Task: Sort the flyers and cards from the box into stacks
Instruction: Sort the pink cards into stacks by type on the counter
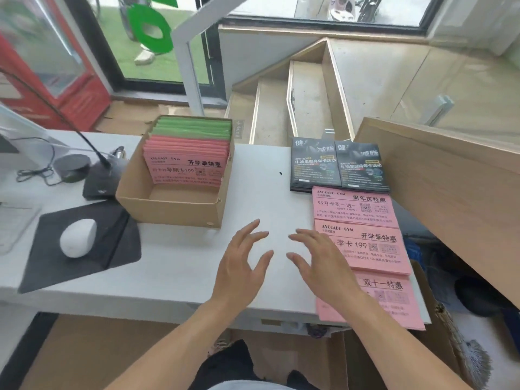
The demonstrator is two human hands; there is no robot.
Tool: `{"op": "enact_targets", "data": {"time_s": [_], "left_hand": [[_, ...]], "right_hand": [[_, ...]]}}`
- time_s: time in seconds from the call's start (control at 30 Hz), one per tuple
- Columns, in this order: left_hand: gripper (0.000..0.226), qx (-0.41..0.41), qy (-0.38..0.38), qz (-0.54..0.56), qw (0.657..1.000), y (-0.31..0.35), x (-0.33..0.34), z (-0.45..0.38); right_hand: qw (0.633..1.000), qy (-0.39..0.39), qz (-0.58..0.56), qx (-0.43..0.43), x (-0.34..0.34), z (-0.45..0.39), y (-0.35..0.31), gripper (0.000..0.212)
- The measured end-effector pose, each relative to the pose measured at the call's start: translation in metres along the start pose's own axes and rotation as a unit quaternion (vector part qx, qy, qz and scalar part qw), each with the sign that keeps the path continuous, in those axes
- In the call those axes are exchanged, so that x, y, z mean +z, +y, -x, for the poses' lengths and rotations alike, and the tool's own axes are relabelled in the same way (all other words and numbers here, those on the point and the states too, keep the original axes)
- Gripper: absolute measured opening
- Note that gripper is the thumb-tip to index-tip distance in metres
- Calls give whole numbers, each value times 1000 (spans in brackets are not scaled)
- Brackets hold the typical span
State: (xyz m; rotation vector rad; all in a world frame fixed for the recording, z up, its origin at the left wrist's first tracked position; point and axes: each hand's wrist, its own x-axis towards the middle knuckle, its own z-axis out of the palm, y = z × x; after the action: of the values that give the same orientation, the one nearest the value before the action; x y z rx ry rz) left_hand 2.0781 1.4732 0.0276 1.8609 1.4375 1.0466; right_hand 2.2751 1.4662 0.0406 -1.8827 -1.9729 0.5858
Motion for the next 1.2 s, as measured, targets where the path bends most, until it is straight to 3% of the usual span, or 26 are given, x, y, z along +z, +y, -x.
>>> {"op": "enact_targets", "data": {"time_s": [0.2, 0.3, 0.4, 0.57, 0.7, 0.8, 0.97, 1.1, 1.2], "left_hand": [[34, 42, 121, -55, 990, -48, -98, -79], [43, 30, 137, -126, 982, -85, -143, -121], [60, -3, 78, -227, 971, -118, -180, -163], [85, -23, -82, -360, 929, -152, -200, -206], [97, -28, -114, -408, 905, -163, -194, -208], [94, -27, -107, -416, 903, -164, -192, -208], [65, -20, -56, -331, 942, -164, -195, -205], [48, -19, -37, -299, 953, -164, -196, -205], [43, -20, -34, -292, 956, -164, -196, -205]], "right_hand": [[995, 19, -48, -90, 26, -94, -95, 38], [993, 21, -22, -118, 40, -147, -136, 46], [991, 0, 53, -121, 51, -198, -168, 53], [985, -18, 151, -77, 69, -238, -185, 69], [980, 0, 189, -61, 81, -238, -177, 73], [985, 58, 148, -61, 89, -239, -172, 58], [981, 131, 118, -84, 95, -240, -168, 31], [976, 141, 135, -97, 95, -241, -167, 37], [977, 136, 136, -92, 96, -239, -168, 54]]}}
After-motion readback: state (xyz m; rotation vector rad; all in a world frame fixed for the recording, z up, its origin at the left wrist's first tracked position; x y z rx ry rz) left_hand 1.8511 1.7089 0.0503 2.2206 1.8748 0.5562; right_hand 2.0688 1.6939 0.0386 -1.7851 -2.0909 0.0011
